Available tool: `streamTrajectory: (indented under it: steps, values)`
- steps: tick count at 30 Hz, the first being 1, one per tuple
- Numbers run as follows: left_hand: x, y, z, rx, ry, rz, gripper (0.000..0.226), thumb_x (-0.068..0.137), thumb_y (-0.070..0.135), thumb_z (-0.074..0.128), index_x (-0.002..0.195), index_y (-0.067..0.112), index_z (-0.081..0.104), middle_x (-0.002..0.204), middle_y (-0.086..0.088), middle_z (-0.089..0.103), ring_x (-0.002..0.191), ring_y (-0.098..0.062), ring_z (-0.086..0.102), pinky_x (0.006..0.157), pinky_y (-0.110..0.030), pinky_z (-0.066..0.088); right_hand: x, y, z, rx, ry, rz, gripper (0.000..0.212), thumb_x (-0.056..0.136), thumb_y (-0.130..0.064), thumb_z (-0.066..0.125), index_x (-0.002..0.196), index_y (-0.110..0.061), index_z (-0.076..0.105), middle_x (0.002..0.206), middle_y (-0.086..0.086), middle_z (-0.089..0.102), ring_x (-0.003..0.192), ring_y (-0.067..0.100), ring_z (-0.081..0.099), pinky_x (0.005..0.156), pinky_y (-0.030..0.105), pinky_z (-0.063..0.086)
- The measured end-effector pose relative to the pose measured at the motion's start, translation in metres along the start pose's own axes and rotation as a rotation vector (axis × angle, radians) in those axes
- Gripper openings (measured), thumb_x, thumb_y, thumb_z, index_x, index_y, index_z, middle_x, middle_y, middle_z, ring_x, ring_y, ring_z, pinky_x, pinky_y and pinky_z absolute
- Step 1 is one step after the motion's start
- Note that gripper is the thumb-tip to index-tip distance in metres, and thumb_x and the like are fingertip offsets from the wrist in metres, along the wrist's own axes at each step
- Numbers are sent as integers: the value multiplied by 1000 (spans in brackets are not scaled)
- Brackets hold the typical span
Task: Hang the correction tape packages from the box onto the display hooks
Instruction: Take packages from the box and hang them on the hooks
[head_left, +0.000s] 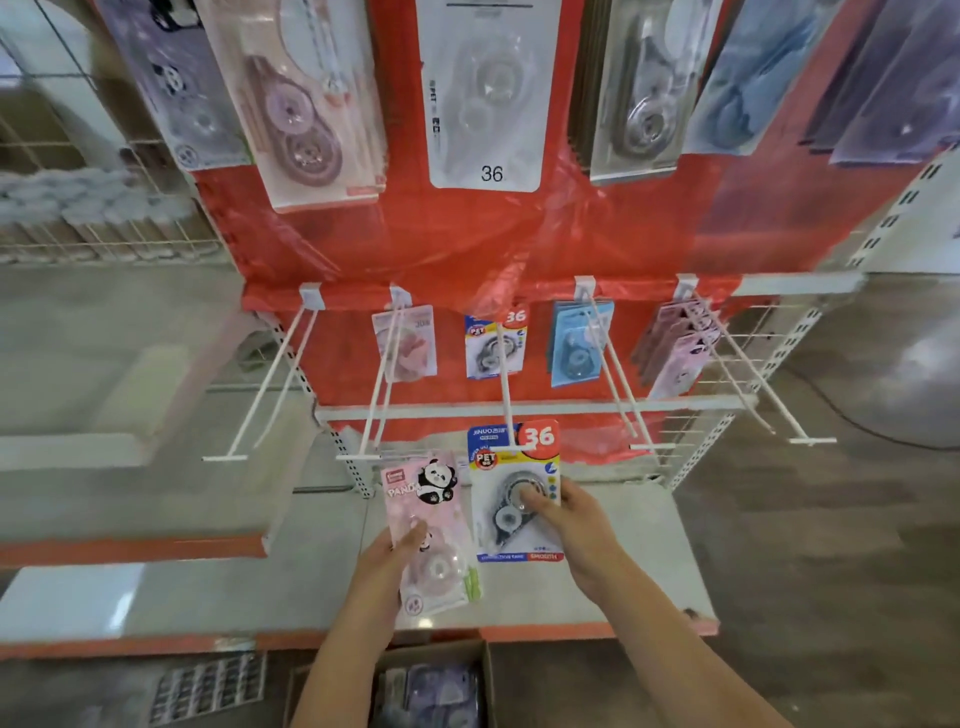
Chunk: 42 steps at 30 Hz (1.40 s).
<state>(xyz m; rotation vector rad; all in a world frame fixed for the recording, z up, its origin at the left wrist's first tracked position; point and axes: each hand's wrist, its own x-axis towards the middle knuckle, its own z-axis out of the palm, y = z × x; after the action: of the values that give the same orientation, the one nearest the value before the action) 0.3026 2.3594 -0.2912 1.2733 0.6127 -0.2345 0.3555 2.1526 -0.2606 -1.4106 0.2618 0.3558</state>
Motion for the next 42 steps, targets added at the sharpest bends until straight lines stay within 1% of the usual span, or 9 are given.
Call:
streamTrajectory:
  steps: [5,13,19,24,27,29,36,39,42]
  values:
    - [1,0,2,8,-13,-20,31,87,30,62,116,16,64,109,-9,71,103,-31,67,95,-54,49,-4,2,-1,-42,15,-25,10,85,-15,68,95,-16,68,89,0,75,84,19,71,69,26,56]
    - [5,-2,-1,-3,-14,-44,25,90,26,62,112,15,66,105,-10,73,98,-32,69,87,-48,53,25,-13,11,-37,46,-14,15,88,-11,65,102,-11,67,94,4,74,84,19,70,69,27,56]
    - [29,-14,-6,-17,-50,-77,31,83,28,67,112,17,64,105,-11,72,97,-36,68,90,-56,51,96,-32,24,-119,129,-23,15,89,-17,65,100,-8,66,100,11,70,95,30,66,85,40,52]
    - [54,-30,-5,41,13,-95,48,63,39,75,107,22,67,105,-10,72,100,-37,66,96,-57,47,144,-50,40,-84,217,-41,25,91,-14,62,111,-1,62,85,4,61,82,21,58,65,22,45]
    - [69,-37,0,78,38,-110,29,77,34,72,102,22,66,103,-10,73,99,-36,66,95,-56,47,167,-61,49,-80,247,-55,19,92,-14,59,108,-4,60,79,5,58,65,14,50,46,13,39]
    - [74,-42,3,82,25,-122,28,82,31,71,107,20,65,103,-9,73,99,-35,66,96,-55,47,178,-64,50,-106,258,-39,27,93,-16,58,114,0,59,93,13,58,74,21,50,45,15,36]
    - [71,-37,16,193,10,-63,24,88,30,65,110,20,64,105,-4,72,100,-26,66,96,-49,49,180,-48,36,-265,213,-44,28,84,-14,68,109,-3,59,95,9,64,83,25,59,65,25,44]
    - [62,-32,15,250,-30,-47,34,88,33,64,118,18,61,112,-3,69,102,-23,65,100,-48,46,165,-26,17,-530,212,-5,34,87,-16,65,118,-6,54,102,9,61,86,24,57,72,30,45]
    - [52,-26,18,296,-94,-29,42,86,37,65,124,22,55,122,-1,64,109,-21,60,106,-45,39,138,-5,-8,-887,154,1,33,91,-18,59,122,-7,55,119,8,61,106,26,59,91,34,48]
